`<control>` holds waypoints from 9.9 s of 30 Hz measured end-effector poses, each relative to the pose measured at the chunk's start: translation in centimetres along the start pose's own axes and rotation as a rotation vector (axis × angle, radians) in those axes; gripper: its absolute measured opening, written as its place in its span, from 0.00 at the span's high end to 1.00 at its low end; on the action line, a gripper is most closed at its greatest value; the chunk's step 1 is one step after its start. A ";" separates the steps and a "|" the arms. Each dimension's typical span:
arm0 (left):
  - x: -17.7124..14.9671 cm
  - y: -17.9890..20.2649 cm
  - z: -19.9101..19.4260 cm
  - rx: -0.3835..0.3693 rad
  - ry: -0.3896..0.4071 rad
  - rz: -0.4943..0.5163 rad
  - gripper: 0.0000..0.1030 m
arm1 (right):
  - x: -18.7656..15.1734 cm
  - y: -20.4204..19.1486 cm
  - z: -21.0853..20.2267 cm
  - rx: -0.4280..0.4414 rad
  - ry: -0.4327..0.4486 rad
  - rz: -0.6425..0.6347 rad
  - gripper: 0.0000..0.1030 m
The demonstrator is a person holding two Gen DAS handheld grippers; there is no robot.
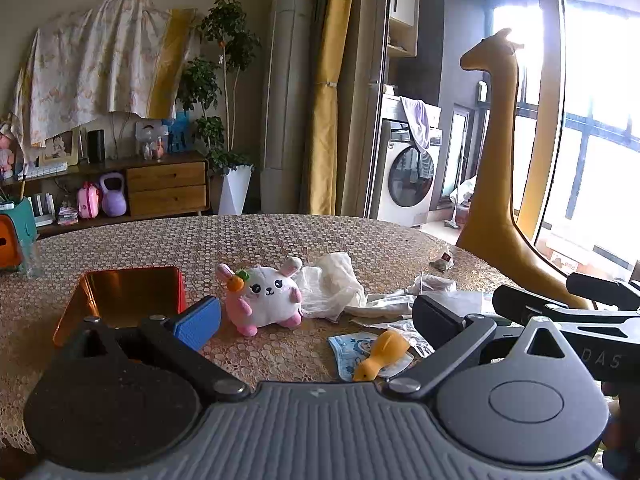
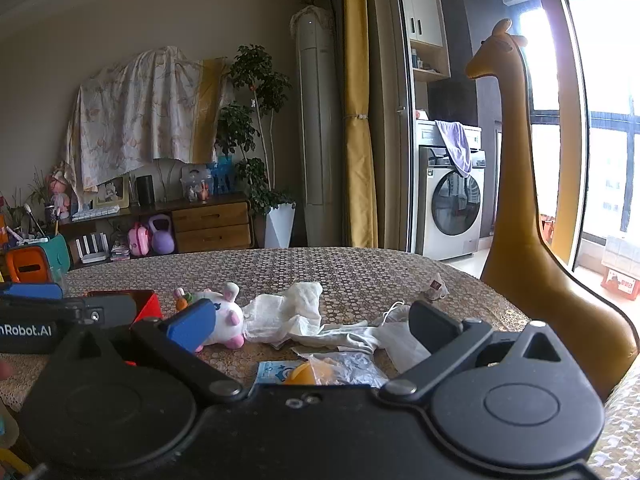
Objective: Organize soft objects
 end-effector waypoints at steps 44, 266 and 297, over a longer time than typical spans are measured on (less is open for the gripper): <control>0.0 0.3 -0.1 -0.008 0.000 -0.004 0.00 | 0.2 0.1 0.0 0.003 -0.006 -0.002 0.00; -3.8 -29.9 21.5 0.247 -0.559 -0.171 0.86 | -4.8 -30.1 23.1 0.468 -0.524 -0.352 0.92; -1.6 -28.5 17.8 0.273 -0.453 -0.121 0.33 | -1.6 -27.8 19.2 0.527 -0.457 -0.259 0.46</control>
Point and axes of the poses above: each gripper's, at about its wrist camera, not at the fingertips, and z roughly the way its jaws point, y to its right, x to its top, the point moved 10 cm from there along z, roughly the way its jaws point, and after that the axes turned 3 degrees about -y, right-handed, at the moved point
